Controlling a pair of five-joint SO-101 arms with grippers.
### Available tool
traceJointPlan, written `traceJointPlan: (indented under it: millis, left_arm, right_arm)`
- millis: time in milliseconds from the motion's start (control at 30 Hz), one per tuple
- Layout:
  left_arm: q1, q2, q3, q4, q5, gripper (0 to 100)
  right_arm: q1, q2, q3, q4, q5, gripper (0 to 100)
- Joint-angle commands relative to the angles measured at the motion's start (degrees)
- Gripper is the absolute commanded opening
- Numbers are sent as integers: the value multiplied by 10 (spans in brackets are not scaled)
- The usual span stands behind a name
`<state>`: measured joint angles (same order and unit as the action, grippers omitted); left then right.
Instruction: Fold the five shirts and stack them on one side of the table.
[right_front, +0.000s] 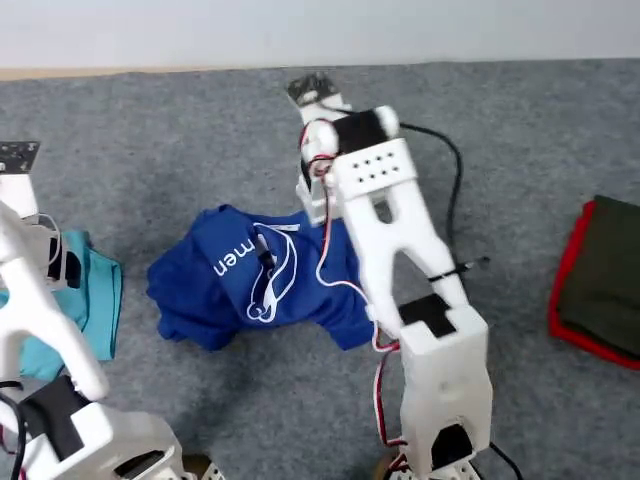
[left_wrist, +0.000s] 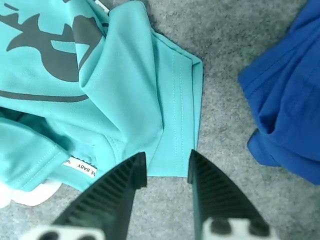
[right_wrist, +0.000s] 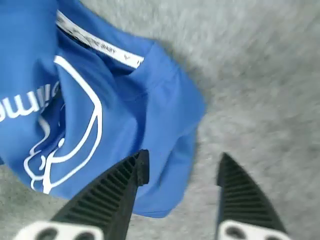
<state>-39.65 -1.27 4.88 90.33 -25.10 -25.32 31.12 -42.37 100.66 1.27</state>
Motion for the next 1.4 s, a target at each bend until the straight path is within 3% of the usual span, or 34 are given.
traceJointPlan:
  millis: [0, 267, 400, 567, 833, 1167, 1367]
  left_arm:
    - [1, -4, 4, -9, -1, 137]
    - [-2, -10, 59, -40, -2, 137]
    - [-2, -10, 60, -40, -2, 137]
    - [1, -10, 60, -40, -2, 137]
    - [2, -10, 60, -40, -2, 137]
    - [2, -11, 60, -39, -2, 137]
    - [-2, -11, 58, -38, -2, 137]
  right_arm:
    - [-15, 41, -3, 18, -33, 256]
    - [-38, 151, -4, 16, -30, 230]
    - [-29, 164, -11, 8, 29, 11]
    - [0, 128, -58, 21, 100, 15]
    - [22, 26, -226, 16, 134, 10]
    - [69, 14, -458, -11, 213, 10]
    - [135, 8, -543, -11, 267, 10]
